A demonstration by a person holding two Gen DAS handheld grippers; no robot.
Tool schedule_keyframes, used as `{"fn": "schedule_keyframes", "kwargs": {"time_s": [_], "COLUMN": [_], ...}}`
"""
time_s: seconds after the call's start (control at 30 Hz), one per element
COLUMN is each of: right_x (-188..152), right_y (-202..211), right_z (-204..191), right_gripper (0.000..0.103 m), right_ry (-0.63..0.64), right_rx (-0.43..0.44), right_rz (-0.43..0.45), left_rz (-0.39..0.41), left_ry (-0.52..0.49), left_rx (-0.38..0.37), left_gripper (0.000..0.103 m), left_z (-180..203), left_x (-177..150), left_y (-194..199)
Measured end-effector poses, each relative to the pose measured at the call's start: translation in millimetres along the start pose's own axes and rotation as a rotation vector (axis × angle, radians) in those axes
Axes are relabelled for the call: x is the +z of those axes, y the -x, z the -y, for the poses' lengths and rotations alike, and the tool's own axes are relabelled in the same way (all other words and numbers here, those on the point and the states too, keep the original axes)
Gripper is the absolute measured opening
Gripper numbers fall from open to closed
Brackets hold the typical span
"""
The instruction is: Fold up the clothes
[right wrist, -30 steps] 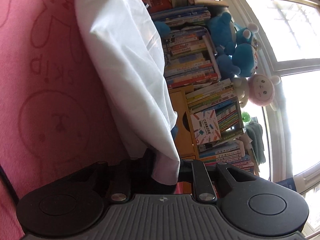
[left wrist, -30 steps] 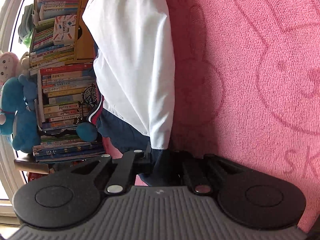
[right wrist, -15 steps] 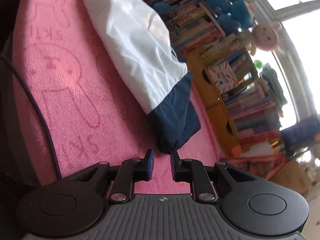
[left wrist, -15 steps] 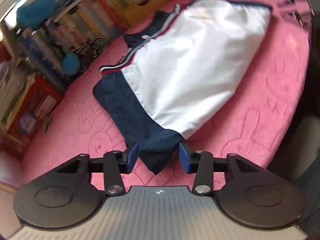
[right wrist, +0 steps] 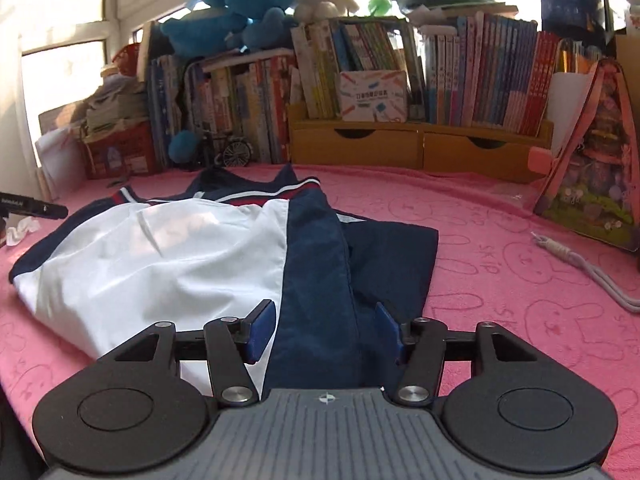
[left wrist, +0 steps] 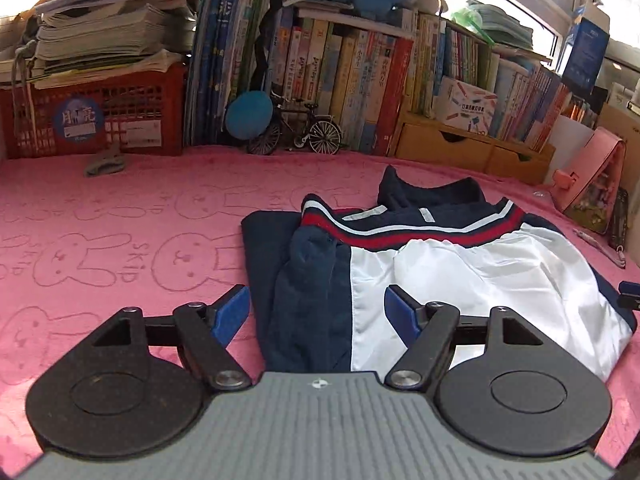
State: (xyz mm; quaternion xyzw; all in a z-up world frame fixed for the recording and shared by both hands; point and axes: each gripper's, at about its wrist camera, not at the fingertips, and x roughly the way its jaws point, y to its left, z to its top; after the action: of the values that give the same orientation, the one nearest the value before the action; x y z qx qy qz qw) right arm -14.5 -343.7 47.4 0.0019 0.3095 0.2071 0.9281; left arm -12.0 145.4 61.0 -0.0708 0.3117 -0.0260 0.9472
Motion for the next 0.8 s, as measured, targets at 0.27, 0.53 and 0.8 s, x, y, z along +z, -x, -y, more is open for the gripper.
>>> {"fn": "schedule_keyframes", "kwargs": {"time_s": [0.27,0.53,0.8], "right_x": [-11,-19,54], "right_y": [11,41,-23], "right_z": [-15,-2,21], "right_gripper": [0.005,0.014,0.064], "right_ry": [-0.027,-0.119,-0.204], "right_rx": [0.062,0.064,0.035], "right_rz": [-0.069,-0.122,0.004], "left_rz": [0.002,0.044,0.031], "left_ry": [0.002,0.14,0.17], "left_rx": [-0.006,-0.042,-0.107], "left_gripper": [0.074,0.078,0.085], "left_z": [0,-32,-32], "left_x": [-3,12,22], "left_y": [-23,-29,-51]}}
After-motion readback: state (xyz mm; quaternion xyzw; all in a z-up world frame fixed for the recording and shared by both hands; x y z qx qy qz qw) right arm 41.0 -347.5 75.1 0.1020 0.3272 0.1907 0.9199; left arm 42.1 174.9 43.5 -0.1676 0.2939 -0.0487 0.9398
